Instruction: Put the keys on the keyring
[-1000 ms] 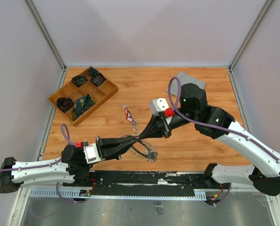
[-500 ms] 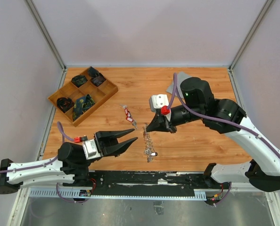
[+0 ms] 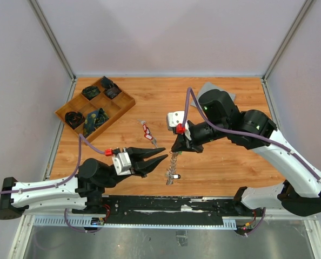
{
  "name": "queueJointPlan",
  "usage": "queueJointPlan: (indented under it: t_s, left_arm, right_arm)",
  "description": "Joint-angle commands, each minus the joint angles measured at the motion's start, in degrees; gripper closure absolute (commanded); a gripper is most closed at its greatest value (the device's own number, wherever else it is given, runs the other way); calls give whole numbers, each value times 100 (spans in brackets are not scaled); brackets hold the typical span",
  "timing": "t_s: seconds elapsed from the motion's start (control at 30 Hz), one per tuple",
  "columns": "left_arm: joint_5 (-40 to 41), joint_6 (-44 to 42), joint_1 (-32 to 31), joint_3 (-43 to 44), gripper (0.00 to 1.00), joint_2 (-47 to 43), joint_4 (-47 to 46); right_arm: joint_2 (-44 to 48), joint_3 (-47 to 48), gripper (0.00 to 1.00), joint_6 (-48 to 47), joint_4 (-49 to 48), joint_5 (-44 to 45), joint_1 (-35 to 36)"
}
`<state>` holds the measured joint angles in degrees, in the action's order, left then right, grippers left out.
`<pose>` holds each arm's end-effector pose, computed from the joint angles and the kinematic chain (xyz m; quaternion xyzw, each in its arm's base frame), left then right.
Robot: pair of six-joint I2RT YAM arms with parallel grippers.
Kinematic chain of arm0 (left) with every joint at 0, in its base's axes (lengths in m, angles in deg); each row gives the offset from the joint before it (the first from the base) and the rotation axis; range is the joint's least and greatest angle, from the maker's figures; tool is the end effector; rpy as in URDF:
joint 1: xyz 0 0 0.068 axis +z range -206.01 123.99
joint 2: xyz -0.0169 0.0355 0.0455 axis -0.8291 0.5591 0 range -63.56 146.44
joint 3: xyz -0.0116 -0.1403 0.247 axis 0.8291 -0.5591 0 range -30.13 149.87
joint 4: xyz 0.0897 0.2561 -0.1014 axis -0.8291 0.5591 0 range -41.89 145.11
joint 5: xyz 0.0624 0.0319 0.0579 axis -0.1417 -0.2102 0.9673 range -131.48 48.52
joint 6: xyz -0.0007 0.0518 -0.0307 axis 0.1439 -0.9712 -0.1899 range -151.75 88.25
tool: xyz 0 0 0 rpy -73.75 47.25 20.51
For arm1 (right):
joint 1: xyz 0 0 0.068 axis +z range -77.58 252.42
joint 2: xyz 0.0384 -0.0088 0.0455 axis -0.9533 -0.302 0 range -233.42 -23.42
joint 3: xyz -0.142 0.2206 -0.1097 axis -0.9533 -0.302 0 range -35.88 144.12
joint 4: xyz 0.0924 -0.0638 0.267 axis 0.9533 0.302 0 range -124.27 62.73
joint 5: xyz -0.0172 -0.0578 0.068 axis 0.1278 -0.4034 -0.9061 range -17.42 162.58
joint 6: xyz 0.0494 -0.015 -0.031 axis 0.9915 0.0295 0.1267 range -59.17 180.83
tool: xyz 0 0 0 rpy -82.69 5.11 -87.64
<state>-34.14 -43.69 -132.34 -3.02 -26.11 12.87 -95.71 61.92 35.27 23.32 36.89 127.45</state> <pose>0.0503 -0.1828 0.3407 0.3352 0.4228 -0.4190 0.7302 0.1228 0.2212 0.4904 -0.6518 0.5393 0.3765 0.3776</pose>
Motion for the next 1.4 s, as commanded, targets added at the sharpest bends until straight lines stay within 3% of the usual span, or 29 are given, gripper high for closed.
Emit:
queueJointPlan:
  t_s: [0.0,0.2,0.47,0.7,1.23,1.37]
  left_arm:
    - [250,219,-42,255,70,-21,175]
    - [205,275,-40,581,82,191,717]
    - [1,358,-39,622,62,215,817]
    - [-16,387,-39,628,61,225,848]
    - [7,459,-39,644,83,379,601]
    - [120,458,-40,642,83,386,548]
  right_arm:
    - [128,139,99,-179,-32,-134,80]
    - [185,114,99,-230,-117,-330,88]
    - [190,103,100,-229,-160,-317,105]
    - [211,86,99,-223,-209,-310,114]
    - [263,-43,100,-168,-397,-420,157]
    - [279,-93,99,-171,-401,-448,160]
